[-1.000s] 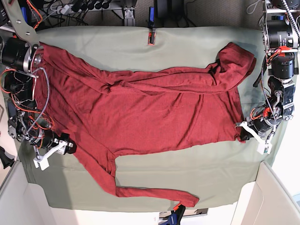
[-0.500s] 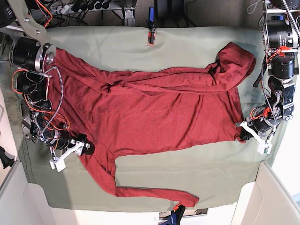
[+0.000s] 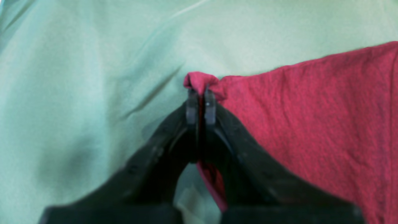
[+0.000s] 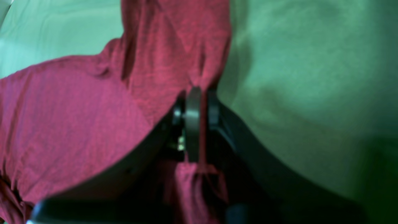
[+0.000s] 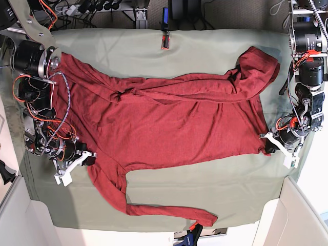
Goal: Fold the T-shirt properly
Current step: 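Fold the grasped side edges toward the collar with both grippers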
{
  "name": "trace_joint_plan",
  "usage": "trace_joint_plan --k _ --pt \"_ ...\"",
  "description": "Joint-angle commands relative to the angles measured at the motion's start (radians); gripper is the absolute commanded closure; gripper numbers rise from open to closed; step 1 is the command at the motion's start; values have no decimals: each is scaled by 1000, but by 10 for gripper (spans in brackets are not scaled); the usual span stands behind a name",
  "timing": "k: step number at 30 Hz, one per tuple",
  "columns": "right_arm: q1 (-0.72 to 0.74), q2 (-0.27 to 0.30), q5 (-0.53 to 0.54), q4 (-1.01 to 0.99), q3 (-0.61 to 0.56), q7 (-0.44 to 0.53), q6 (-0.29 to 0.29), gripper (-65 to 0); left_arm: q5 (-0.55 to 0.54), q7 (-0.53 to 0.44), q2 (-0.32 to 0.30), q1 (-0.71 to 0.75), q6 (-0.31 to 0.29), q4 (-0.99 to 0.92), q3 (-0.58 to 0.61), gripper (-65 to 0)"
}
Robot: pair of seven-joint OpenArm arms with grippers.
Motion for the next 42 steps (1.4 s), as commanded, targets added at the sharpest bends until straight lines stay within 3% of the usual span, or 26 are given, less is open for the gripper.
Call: trace_joint_plan --k 1,8,13,19,28,33,37,42 --pt "38 5 12 15 0 19 19 0 -10 -19 -20 -30 -10 13 -5 0" --pt "38 6 12 16 0 15 24 0 -12 -19 -22 -30 -10 13 -5 0" --pt "38 26 41 29 0 -16 38 0 -79 -23 -56 -30 -13 16 -5 0" --pt "38 70 136 86 0 -107 38 0 -127 -30 -111 -30 -108 74 -5 0" --pt "34 96 204 119 -3 -184 42 0 -103 -18 -128 -18 -116 185 -4 0" --pt "-15 129 261 177 -51 -204 49 0 -63 -41 -171 69 -191 295 29 0" --pt "-78 156 267 248 -122 -203 48 0 38 -117 -212 166 -170 424 42 0" --pt "-156 197 275 343 -158 -203 48 0 146 -126 -261 256 -31 559 41 0"
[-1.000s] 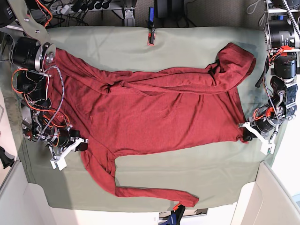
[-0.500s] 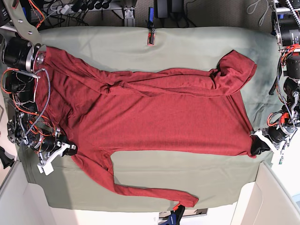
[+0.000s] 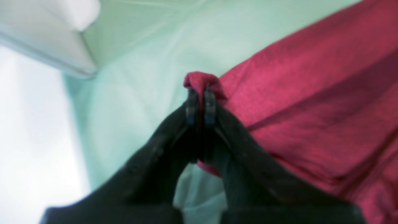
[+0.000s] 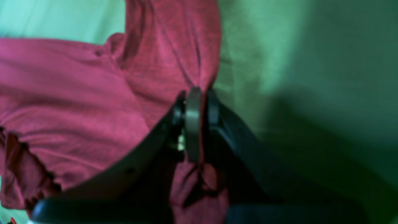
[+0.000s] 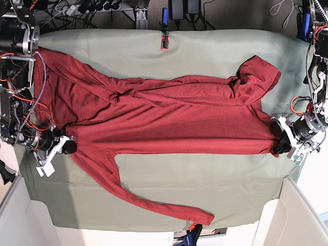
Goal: Fold the T-shirt properly
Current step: 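Fold the grasped side edges toward the collar with both grippers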
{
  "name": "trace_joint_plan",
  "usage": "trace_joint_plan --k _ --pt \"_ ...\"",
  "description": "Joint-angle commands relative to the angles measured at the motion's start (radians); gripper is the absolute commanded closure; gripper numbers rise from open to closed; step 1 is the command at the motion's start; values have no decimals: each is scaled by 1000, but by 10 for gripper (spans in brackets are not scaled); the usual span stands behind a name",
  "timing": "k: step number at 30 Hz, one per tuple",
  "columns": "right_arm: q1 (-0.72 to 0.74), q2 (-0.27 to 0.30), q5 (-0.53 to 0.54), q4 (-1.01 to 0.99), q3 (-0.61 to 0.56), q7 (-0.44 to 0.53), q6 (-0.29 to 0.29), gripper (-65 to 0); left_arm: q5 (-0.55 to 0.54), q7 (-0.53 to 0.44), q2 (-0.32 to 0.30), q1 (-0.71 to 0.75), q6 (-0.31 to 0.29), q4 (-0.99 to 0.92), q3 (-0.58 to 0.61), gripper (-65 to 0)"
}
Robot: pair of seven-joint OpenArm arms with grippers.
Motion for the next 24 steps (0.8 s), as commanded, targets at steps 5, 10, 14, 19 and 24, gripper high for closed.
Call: trace_joint_plan --k 5,10,14,19,24 --pt "-53 61 41 80 5 15 3 0 117 -50 -61 84 94 106 -11 0" --pt "-137 97 63 158 5 15 2 0 214 -51 -72 176 157 209 -11 0" --pt "-191 122 63 205 5 15 2 0 271 -52 -77 243 159 279 -11 0" --pt "-229 142 61 243 6 15 0 0 383 -52 -86 333 251 369 -11 0" --pt "-230 140 59 241 6 11 -7 0 449 -51 -85 384 254 392 -11 0"
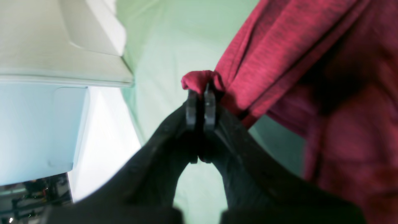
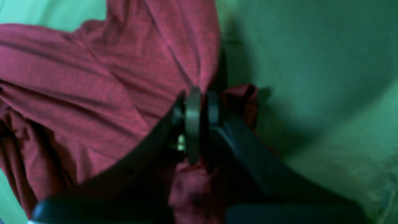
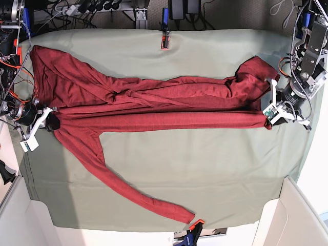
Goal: Fold the T-shirt properly
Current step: 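Fold the grasped side edges toward the collar with both grippers, then open both grippers and release the folded shirt, then grasp the hanging sleeve with the right gripper and lift it over the shirt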
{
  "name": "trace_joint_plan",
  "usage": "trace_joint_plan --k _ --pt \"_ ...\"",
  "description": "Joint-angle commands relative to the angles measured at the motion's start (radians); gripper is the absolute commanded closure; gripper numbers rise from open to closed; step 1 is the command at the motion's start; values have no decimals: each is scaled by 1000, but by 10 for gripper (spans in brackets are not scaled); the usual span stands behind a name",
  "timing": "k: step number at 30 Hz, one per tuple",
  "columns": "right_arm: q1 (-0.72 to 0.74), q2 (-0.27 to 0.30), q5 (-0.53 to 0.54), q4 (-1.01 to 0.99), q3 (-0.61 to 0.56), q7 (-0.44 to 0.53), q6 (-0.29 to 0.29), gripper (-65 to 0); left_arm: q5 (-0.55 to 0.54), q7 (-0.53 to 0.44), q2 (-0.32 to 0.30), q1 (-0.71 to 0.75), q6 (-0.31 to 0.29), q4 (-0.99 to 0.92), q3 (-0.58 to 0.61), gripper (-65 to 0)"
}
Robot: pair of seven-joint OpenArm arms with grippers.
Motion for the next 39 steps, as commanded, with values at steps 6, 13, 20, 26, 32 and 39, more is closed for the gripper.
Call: trace_joint_plan --k 6,13,20,26,32,39 --pt "19 21 -13 11 8 0 -11 -11 1 5 -26 2 -71 10 -15 0" --pt "5 22 -29 11 8 -18 -19 -360 -100 40 -29 2 -263 10 -15 -43" --pt "6 21 -2 108 72 -10 -19 -360 -248 212 -45 -2 -275 10 -15 -325" --pt "82 11 4 142 96 27 -19 -360 -463 323 -45 -4 -328 31 -26 -324" --pt "207 -46 -37 87 75 44 -27 -360 -529 375 -55 -4 -330 94 -26 -324" --pt "377 -157 -187 -23 -2 148 -41 -360 -613 372 -100 -4 -340 128 -65 -324"
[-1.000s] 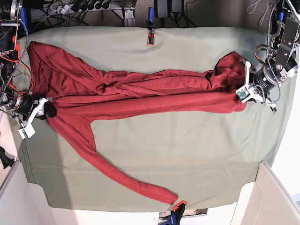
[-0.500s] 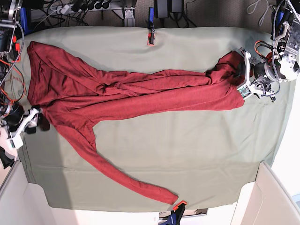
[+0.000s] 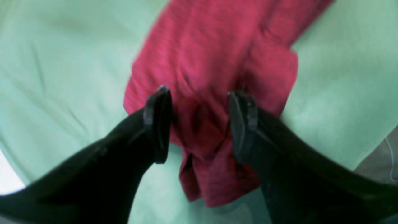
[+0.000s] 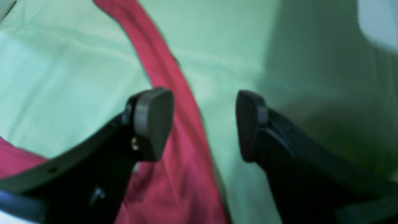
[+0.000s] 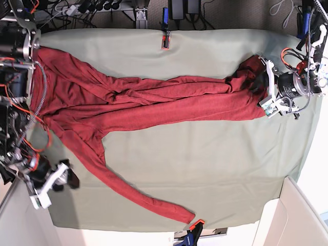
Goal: Fold the T-shirt properly
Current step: 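Grasp the hanging sleeve with the right gripper and lift it over the shirt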
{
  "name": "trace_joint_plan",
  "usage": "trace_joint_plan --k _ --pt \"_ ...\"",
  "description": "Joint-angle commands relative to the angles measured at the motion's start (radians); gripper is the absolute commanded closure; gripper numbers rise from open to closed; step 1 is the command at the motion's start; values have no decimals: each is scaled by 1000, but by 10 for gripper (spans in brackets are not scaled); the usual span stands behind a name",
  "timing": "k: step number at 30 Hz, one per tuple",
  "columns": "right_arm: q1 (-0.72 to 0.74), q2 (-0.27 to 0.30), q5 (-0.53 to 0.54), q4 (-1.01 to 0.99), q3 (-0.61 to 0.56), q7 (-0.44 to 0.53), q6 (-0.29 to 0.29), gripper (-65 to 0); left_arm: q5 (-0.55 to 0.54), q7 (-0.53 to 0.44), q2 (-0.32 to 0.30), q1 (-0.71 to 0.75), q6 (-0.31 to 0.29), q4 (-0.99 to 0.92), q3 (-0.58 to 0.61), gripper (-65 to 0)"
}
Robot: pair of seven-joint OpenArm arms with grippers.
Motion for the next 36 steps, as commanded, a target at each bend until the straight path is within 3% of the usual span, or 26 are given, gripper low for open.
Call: trace_joint_plan --k 1,5,8,12,14,18,22,24,36 --pt "59 -11 -24 2 -18 41 -9 -360 -14 -10 -31 -13 -18 10 -18 -324" --pt "145 -100 -219 -106 -137 132 -70 -360 -19 -10 -59 -13 -18 10 -19 -324" --pt "200 -166 -369 -222 -234 206 -168 -360 -19 -10 -69 -13 -18 10 -19 -324" --pt "257 -265 -583 -400 -342 219 -337 -360 -20 -11 -68 -13 -18 10 -19 -324" --pt "275 -302 -649 -494 -395 244 -393 -360 -20 -10 -68 -13 -17 10 -19 -324" --pt "271 -349 -748 -619 -481 266 -512 -360 -20 -11 -68 -13 -16 10 -19 -324" --pt "264 -348 -798 -658 -520 265 -619 -360 -19 -11 -68 -13 3 10 -19 -324" --pt "266 -342 -821 -661 -519 264 -639 -360 -19 -11 -68 -13 2 10 -19 -324" --pt "264 -276 -796 -661 -519 235 -638 -360 -19 -20 -68 -14 3 10 -19 -324"
